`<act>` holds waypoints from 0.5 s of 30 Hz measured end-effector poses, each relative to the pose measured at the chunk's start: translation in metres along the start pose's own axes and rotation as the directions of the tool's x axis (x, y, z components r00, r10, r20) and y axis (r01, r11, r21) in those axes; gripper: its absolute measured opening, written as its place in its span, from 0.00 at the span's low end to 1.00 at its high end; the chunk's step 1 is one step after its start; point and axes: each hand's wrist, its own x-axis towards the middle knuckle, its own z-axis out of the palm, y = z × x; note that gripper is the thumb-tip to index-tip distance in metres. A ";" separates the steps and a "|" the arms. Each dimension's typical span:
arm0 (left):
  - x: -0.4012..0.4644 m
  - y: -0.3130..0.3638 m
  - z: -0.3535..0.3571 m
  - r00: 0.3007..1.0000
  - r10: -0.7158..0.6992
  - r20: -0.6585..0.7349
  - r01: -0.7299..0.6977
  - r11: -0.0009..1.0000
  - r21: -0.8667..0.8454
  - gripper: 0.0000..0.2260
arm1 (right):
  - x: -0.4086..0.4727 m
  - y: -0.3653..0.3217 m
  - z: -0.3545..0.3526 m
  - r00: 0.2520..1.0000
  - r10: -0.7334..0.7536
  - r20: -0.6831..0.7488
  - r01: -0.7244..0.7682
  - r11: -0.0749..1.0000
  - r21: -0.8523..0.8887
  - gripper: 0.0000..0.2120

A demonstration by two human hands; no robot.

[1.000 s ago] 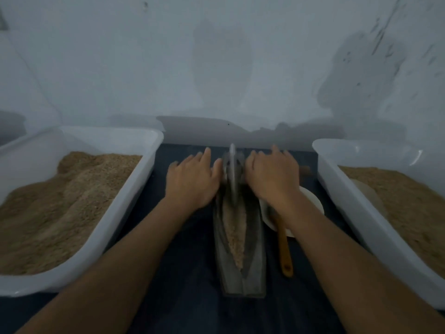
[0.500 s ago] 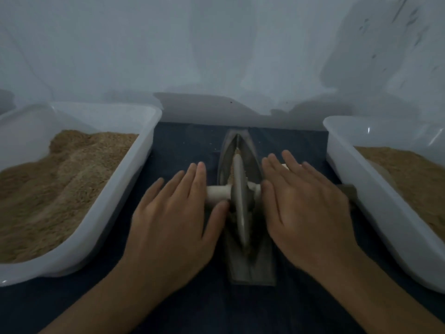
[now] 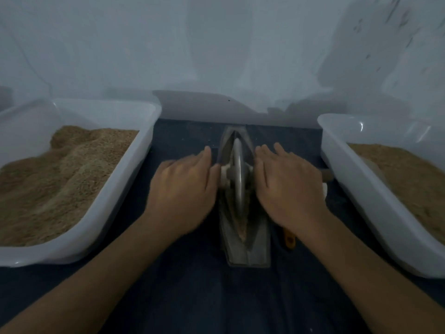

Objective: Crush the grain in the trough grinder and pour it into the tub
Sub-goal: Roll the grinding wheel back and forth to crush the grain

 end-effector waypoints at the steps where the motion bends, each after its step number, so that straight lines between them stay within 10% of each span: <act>1: -0.023 -0.001 -0.009 0.999 0.027 -0.025 -0.029 0.998 -0.058 0.23 | -0.018 -0.003 -0.008 0.998 -0.037 -0.050 0.037 0.999 0.000 0.27; 5: -0.047 -0.002 -0.015 1.000 0.022 -0.015 -0.023 0.997 -0.077 0.26 | -0.030 -0.004 -0.014 0.975 -0.104 -0.196 0.096 0.994 -0.050 0.25; 15: 0.101 0.009 0.025 0.976 -0.181 0.124 0.165 0.977 0.134 0.22 | 0.093 0.013 0.028 0.973 0.207 0.102 -0.196 0.974 -0.111 0.17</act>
